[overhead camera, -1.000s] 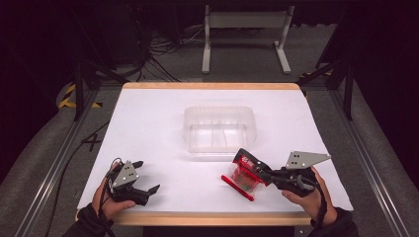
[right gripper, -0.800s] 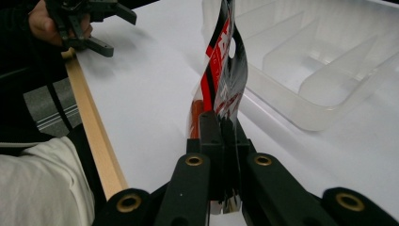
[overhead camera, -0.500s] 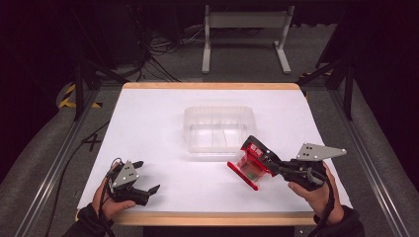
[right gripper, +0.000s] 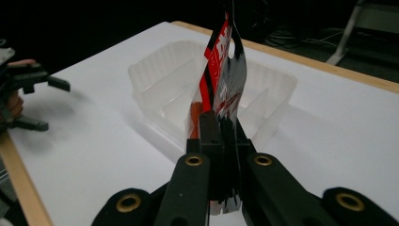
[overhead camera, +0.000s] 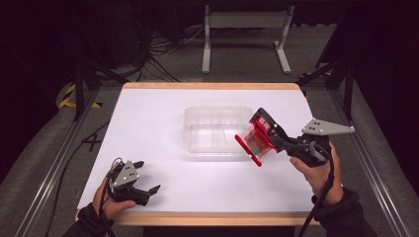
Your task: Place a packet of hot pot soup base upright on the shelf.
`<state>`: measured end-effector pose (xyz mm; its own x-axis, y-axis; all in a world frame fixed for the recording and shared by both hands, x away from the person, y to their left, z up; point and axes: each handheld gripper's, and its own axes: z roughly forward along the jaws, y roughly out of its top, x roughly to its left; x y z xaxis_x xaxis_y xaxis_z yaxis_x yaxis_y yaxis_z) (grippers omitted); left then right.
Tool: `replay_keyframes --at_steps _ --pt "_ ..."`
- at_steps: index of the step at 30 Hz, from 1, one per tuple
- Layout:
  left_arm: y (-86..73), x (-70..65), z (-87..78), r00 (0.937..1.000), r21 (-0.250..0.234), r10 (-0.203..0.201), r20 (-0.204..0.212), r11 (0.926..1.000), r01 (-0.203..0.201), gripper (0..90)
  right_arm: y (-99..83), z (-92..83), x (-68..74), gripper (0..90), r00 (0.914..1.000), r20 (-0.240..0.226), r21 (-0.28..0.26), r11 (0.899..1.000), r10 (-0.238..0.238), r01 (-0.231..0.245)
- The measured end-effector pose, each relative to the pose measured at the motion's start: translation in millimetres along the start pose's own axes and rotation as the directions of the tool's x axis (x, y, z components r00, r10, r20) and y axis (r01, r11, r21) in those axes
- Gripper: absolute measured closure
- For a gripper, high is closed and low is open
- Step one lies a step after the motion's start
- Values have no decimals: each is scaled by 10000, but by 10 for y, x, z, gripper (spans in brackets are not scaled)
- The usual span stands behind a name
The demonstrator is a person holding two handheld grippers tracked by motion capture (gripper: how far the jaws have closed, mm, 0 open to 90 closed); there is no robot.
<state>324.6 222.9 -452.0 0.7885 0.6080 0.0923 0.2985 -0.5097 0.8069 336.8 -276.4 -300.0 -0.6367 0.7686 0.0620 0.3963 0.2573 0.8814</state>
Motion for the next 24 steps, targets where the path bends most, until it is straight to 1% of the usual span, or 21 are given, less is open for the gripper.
replay_keyframes --at_steps 1,2,3,5,6,10,11,14,15,16,17,21,24 --pt "1 0 0 10000 4 31 6 10000 -31 36 41 21 -19 900 9998 199 -19 10000 60 -60" --pt "0 -1 0 10000 4 36 4 10000 -36 37 63 36 -31 900 9996 279 4 10000 96 -97" --pt "0 -2 0 10000 12 24 12 10000 -24 37 101 70 -42 900 9985 539 83 9999 54 -59" --pt "0 -1 -1 10000 12 27 12 10000 -27 37 143 125 -66 900 9973 710 107 9997 205 -213" --pt "0 -1 -1 10000 8 42 2 10000 -42 37 168 168 -80 900 9953 944 135 9996 228 -241" --pt "-2 1 5 10000 16 27 18 10000 -27 37 239 306 -126 900 9906 1326 210 9991 341 -372" --pt "-2 1 5 10000 16 27 18 10000 -27 36 261 348 -134 900 9882 1470 210 9987 423 -458" --pt "-2 2 7 10000 12 34 24 10000 -34 37 285 398 -144 900 9861 1573 230 9981 528 -571" --pt "-3 2 7 10000 15 40 26 10000 -40 37 325 474 -143 900 9837 1708 287 9977 558 -615" --pt "-3 2 7 10000 15 40 26 10000 -40 37 340 508 -144 900 9817 1836 337 9978 503 -574" --pt "-3 2 6 10000 8 46 23 10000 -46 37 340 508 -144 900 9817 1836 337 9978 503 -574" --pt "-6 2 3 10000 13 30 33 10000 -30 36 372 638 -159 900 9762 2044 342 9961 731 -817" --pt "-7 5 5 10000 19 33 54 10000 -33 37 384 735 -162 900 9756 2016 368 9947 867 -960"
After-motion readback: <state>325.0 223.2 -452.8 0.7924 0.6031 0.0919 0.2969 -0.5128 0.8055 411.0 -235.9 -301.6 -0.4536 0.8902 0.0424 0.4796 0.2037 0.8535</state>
